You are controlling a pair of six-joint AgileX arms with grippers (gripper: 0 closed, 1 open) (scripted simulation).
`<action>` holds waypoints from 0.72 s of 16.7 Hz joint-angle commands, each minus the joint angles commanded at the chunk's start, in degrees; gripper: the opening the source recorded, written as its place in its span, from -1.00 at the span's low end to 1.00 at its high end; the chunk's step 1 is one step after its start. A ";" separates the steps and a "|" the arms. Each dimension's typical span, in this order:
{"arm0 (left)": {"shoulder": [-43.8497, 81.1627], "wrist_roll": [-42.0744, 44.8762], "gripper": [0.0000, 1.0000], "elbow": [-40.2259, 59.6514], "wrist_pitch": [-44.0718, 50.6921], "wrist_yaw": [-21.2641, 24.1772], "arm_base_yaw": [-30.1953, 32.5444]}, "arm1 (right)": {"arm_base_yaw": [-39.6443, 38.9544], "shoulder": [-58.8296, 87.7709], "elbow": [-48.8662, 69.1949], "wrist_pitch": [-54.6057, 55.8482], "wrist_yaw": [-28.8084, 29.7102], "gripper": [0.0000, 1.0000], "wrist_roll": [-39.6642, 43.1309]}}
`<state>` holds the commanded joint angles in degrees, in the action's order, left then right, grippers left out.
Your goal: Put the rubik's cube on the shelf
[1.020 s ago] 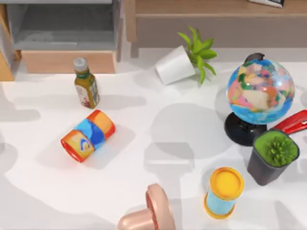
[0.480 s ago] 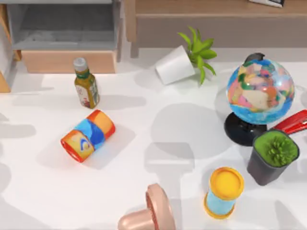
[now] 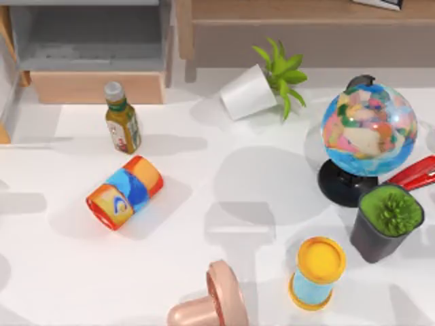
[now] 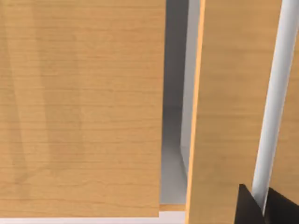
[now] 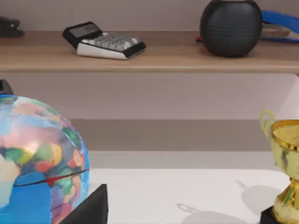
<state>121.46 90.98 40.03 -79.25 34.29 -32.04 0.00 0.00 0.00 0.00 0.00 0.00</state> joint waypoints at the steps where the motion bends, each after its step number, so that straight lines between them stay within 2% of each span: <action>1: -0.32 0.02 -1.00 -0.80 -0.49 0.35 -0.66 | 0.00 0.00 0.00 0.00 0.00 1.00 0.00; 8: -4.64 0.42 -1.00 -11.83 -6.73 6.94 -6.93 | 0.00 0.00 0.00 0.00 0.00 1.00 0.00; 12: -4.79 0.42 -1.00 -12.10 -6.94 7.16 -7.12 | 0.00 0.00 0.00 0.00 0.00 1.00 0.00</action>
<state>116.67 91.40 27.93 -86.19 41.45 -39.16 0.00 0.00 0.00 0.00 0.00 0.00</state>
